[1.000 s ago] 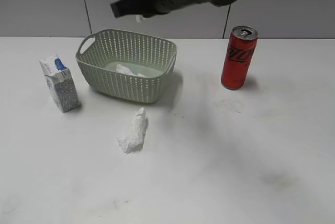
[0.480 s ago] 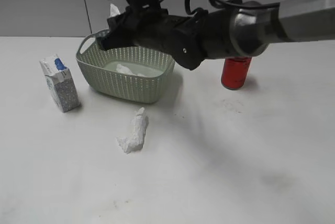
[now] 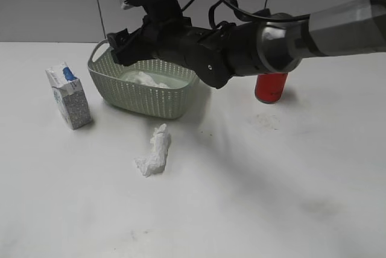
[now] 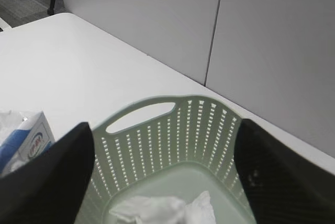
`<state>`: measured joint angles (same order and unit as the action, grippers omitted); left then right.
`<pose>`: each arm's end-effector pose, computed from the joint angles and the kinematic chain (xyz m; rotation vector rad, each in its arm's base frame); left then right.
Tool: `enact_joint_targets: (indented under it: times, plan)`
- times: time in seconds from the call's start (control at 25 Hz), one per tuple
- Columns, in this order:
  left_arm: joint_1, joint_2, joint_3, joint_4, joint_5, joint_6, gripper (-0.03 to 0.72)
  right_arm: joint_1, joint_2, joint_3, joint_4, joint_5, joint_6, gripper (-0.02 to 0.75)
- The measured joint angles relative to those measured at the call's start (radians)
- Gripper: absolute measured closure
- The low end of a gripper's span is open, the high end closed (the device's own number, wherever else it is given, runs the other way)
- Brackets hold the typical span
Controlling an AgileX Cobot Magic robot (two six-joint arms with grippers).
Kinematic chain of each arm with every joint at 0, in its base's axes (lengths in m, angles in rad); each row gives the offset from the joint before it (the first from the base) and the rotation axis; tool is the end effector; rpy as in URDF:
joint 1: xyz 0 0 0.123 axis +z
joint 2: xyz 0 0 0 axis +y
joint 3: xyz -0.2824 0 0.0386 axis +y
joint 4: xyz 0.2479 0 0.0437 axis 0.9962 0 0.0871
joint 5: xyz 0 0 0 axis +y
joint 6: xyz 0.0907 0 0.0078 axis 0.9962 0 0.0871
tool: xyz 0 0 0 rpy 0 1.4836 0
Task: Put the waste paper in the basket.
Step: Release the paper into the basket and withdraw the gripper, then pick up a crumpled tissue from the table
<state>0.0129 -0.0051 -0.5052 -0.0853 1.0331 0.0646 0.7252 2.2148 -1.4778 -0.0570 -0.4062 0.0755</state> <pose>-0.0052 -0.0067 0.2811 0.0548 2.0032 -0.0518 0.3741 0.3343 0.1693 -0.6513 1.7311 0.5476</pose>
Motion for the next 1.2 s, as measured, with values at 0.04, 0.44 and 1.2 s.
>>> enact_joint_targets:
  times: [0.04, 0.44, 1.2]
  plan:
    - [0.0, 0.0, 0.0, 0.0, 0.0, 0.0, 0.097, 0.0, -0.001, -0.001, 0.0, 0.0, 0.0, 0.104]
    - [0.0, 0.0, 0.0, 0.0, 0.0, 0.0, 0.097, 0.0, -0.242, -0.003, 0.0, 0.461, 0.0, 0.134]
    - [0.0, 0.0, 0.0, 0.0, 0.0, 0.0, 0.097, -0.473, -0.455, -0.004, 0.008, 1.501, -0.099, 0.176]
